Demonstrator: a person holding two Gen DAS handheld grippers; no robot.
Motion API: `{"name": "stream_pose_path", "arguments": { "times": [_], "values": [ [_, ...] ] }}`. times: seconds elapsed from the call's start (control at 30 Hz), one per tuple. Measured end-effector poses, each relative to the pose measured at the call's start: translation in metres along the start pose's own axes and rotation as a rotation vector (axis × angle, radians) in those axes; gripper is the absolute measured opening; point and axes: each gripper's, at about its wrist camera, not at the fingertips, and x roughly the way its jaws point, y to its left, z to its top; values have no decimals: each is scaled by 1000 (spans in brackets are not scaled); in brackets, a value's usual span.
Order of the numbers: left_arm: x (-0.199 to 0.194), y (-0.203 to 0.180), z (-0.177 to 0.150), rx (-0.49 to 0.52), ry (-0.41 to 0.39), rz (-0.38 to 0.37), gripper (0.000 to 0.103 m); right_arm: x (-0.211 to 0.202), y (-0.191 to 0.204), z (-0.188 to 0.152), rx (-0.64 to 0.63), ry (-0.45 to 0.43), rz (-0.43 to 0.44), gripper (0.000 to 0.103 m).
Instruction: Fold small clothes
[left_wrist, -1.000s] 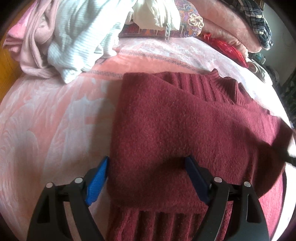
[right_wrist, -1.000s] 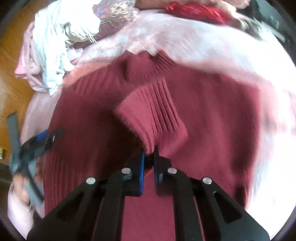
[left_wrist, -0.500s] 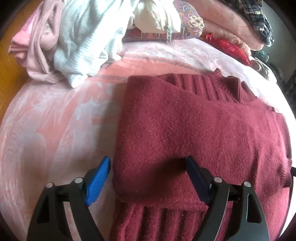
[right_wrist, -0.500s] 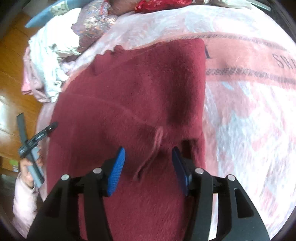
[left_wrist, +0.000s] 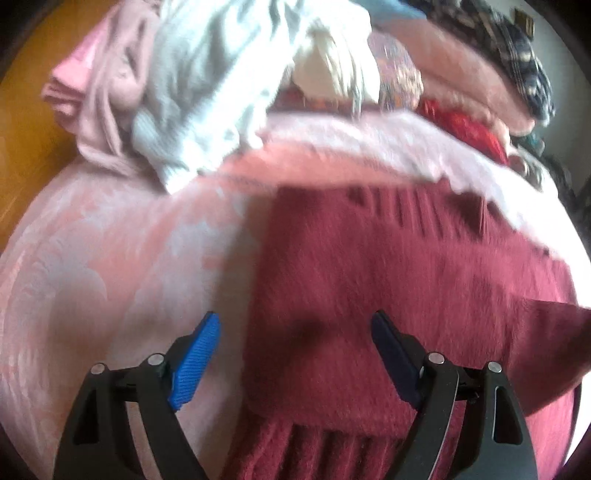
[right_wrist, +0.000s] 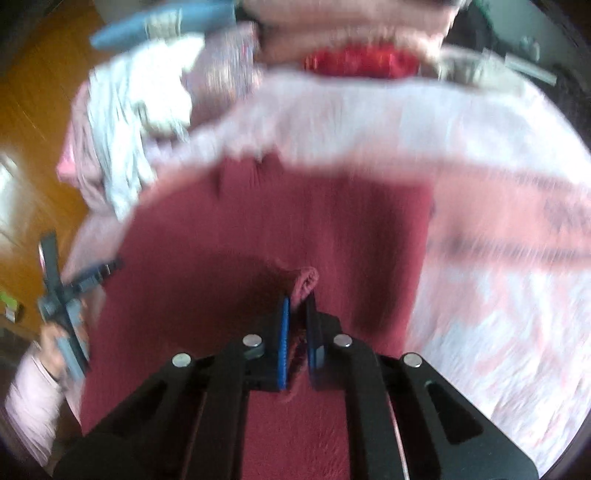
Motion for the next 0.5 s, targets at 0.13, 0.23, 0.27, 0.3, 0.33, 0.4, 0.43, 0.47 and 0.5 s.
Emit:
{"name": "stream_pose_path", "arguments": {
  "times": [0.13, 0.23, 0.27, 0.3, 0.33, 0.4, 0.43, 0.47, 0.5],
  "values": [
    [1, -9, 7, 18, -38, 25, 84, 15, -26, 18, 20, -10, -108, 6],
    [16, -18, 3, 40, 13, 45, 84, 56, -58, 4, 106, 102, -148, 6],
    [23, -20, -1, 47, 34, 45, 84, 62, -67, -3, 119, 115, -154, 7],
    [27, -21, -4, 51, 34, 54, 85, 63, -71, -7, 127, 116, -143, 8],
    [28, -21, -6, 52, 28, 56, 86, 63, -75, -9, 139, 109, -127, 9],
    [28, -19, -6, 42, 24, 53, 87, 55, -76, -9, 148, 100, -96, 15],
    [28, -18, -5, 37, 27, 49, 87, 50, -74, -10, 140, 99, -91, 18],
    [25, -16, -4, 24, 27, 40, 87, 43, -73, -13, 132, 99, -83, 30],
    [23, -16, -4, 19, 26, 34, 87, 38, -70, -15, 122, 97, -76, 37]
  ]
}}
